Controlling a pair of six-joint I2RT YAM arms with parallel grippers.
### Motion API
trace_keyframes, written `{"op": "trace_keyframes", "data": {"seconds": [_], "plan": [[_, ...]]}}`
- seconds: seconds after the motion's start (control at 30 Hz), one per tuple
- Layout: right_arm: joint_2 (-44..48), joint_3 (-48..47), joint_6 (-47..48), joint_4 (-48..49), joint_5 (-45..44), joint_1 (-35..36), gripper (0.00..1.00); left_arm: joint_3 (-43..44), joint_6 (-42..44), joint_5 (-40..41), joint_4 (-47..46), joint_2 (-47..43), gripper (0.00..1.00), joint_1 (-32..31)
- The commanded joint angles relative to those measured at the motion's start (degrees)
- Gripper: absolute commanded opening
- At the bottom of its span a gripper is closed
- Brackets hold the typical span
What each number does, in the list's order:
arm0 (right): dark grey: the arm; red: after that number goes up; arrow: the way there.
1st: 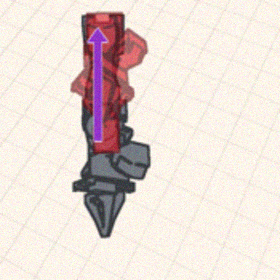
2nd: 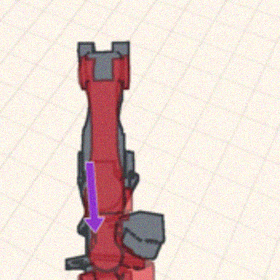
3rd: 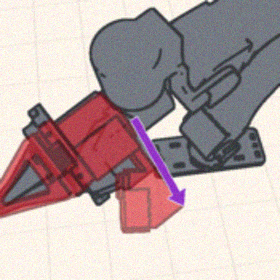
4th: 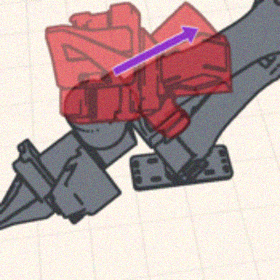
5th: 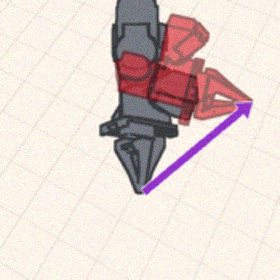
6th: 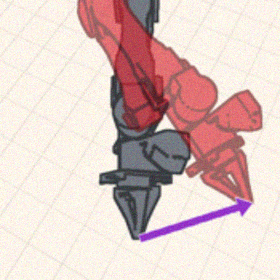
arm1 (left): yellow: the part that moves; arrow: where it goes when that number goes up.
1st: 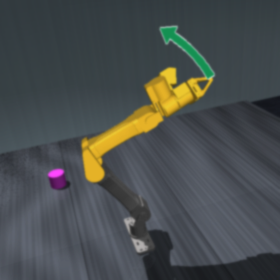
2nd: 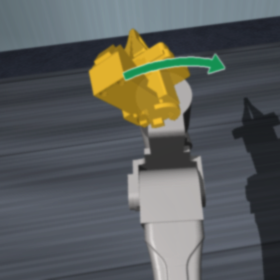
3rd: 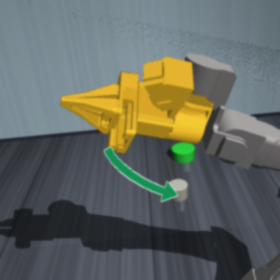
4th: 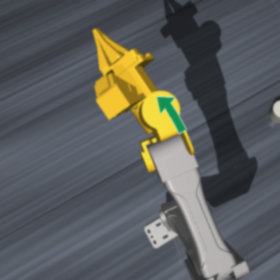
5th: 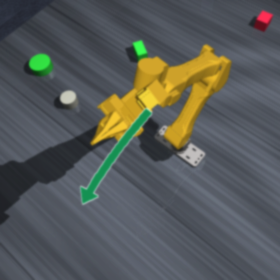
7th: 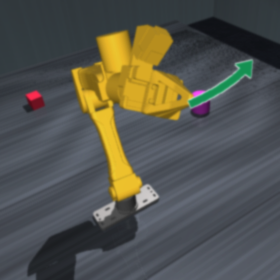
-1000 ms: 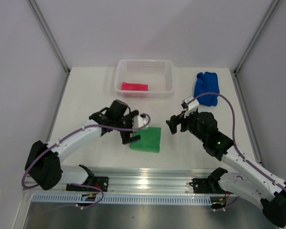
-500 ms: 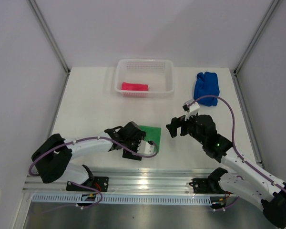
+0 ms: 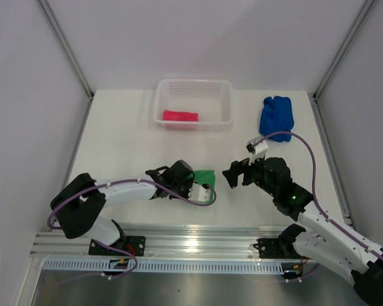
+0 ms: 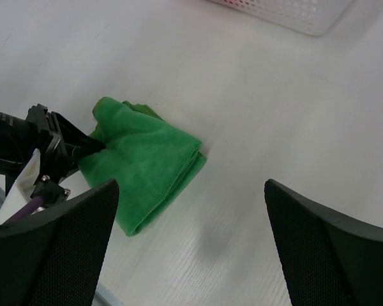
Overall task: Roll the towels
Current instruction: Roll the towel
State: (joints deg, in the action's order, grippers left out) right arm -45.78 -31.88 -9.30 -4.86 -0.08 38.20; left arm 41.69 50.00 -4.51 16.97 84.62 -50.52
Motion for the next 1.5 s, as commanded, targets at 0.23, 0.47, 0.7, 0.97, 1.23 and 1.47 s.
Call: {"op": "trace_keyframes", "data": {"seconds": [0.23, 0.47, 0.7, 0.97, 1.23, 1.47], "plan": [[-2.6, 1.9, 11.9, 6.4, 13.4, 3.5, 0.97, 5.4, 1.7, -19.2, 17.3, -5.6, 0.08, 6.9], [-7.6, 3.9, 15.3, 12.7, 17.6, 13.3, 0.97, 9.5, 4.2, -26.3, 25.5, -2.8, 0.12, 12.5], [-16.2, 8.3, 13.2, 25.9, 8.4, 20.9, 0.98, 9.6, 5.6, -28.6, 25.7, -2.2, 0.16, 13.6], [-26.6, 10.3, 13.3, 39.4, 5.0, 21.8, 0.99, 10.8, 6.3, -29.9, 26.4, 0.2, 0.18, 13.8], [-30.3, 11.7, 11.5, 42.8, 5.9, 22.6, 0.91, 11.1, 7.9, -30.6, 27.5, 1.3, 0.23, 13.8], [-29.4, 14.4, 6.7, 44.0, 7.0, 22.7, 0.4, 12.0, 7.4, -31.6, 27.3, 2.3, 0.32, 14.2]]}}
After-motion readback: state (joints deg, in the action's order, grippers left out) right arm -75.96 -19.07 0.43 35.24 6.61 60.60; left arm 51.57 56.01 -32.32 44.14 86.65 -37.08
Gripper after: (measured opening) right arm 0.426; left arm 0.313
